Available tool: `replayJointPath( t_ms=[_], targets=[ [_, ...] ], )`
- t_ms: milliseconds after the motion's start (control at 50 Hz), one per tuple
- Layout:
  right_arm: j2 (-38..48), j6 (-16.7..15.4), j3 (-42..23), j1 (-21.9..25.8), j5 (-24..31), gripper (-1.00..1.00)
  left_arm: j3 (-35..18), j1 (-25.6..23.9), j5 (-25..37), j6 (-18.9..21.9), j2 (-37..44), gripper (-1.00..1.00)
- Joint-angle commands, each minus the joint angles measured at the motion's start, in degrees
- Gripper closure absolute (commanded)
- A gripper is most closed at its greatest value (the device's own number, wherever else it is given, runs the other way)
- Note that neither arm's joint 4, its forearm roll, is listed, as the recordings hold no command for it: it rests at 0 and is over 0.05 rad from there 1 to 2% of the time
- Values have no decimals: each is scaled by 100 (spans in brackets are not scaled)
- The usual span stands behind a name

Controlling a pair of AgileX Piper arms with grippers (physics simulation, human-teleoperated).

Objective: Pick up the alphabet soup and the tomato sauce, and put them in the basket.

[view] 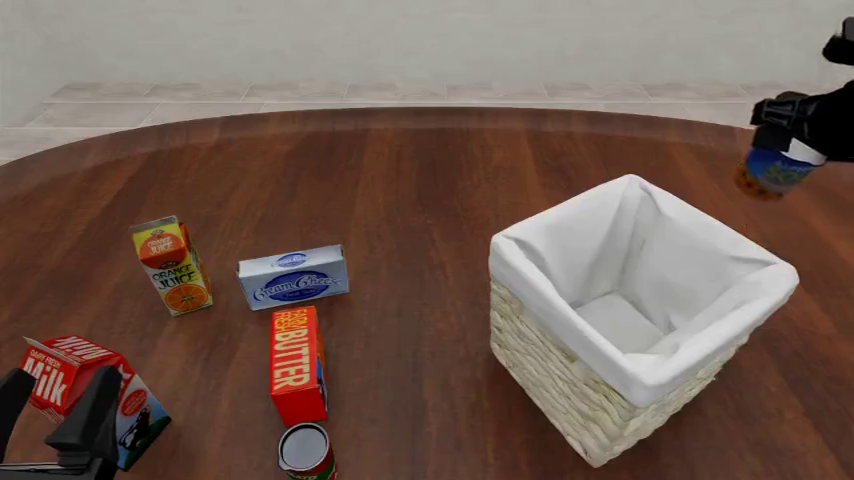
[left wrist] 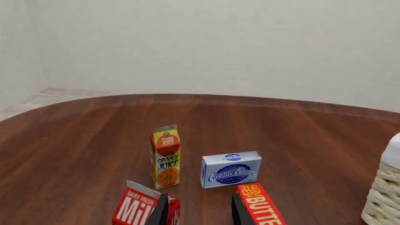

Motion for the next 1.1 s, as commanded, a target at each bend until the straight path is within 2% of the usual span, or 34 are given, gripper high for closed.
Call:
replayJointPath(
  t_ms=[20, 440, 680, 1100],
  targets=[
    [-380, 109, -109, 374, 191, 100, -3, 0, -6, -4, -4, -100],
    [-849, 195, 293, 1173, 249, 100, -3, 5, -37, -15, -6, -100],
    [-956, 180, 551, 1326, 174, 100, 1, -3, -40, -18, -7, -100],
    [-1220, 186, 1420, 1658, -139, 100, -5, -24, -56, -19, -7, -100]
  ],
)
